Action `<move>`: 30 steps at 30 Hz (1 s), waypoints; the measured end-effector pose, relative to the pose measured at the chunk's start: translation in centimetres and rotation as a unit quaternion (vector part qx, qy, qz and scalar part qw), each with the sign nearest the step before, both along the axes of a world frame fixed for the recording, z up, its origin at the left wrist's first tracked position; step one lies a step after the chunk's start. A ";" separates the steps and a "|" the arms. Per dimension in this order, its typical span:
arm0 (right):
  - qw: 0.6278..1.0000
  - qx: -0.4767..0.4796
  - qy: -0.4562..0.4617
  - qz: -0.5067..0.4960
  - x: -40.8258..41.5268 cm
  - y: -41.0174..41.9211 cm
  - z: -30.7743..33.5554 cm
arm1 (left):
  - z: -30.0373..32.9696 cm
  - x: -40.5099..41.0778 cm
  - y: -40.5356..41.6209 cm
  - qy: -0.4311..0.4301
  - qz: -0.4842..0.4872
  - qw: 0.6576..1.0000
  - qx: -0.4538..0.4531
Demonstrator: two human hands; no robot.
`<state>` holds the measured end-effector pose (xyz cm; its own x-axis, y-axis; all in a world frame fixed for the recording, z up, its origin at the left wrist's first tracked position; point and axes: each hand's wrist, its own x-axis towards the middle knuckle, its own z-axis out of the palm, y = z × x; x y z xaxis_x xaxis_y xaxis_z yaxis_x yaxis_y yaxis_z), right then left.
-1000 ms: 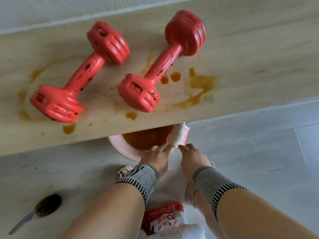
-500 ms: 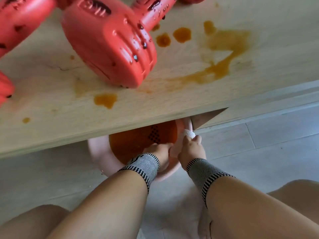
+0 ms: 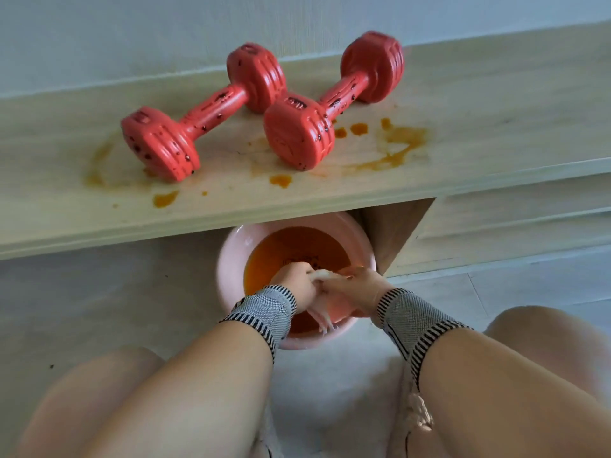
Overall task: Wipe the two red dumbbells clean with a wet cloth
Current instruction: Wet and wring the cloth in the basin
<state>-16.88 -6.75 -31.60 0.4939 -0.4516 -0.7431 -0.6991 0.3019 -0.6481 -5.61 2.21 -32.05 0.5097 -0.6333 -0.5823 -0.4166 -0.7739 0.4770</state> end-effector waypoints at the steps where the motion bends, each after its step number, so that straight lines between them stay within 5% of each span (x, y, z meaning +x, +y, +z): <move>1: 1.000 -0.027 0.004 -0.003 -0.4 0.1 0.6 | 1.0 0.2 0.5 0.002 0.002 1.000 -0.017; 5: 0.994 -0.098 -0.026 -0.042 -1.3 0.0 3.9 | 5.2 0.8 2.6 0.034 -0.002 0.998 -0.056; 12: 0.969 0.020 -0.197 -0.146 -2.5 0.1 11.2 | 12.4 2.0 4.8 0.057 0.045 0.985 -0.155; 15: 0.949 0.025 -0.251 -0.187 -2.6 -0.2 14.2 | 15.5 2.2 4.9 0.104 0.108 0.962 -0.228; 20: 0.918 0.023 -0.330 -0.219 -2.2 0.0 19.0 | 19.7 2.4 5.1 0.044 0.196 0.919 -0.338; 27: 0.905 0.124 -0.396 -0.092 -0.5 2.7 22.8 | 23.6 0.0 4.4 0.167 0.181 0.884 -0.398; 30: 0.911 0.097 -0.396 -0.065 -0.2 3.0 23.1 | 24.2 -0.4 4.2 0.180 0.193 0.867 -0.422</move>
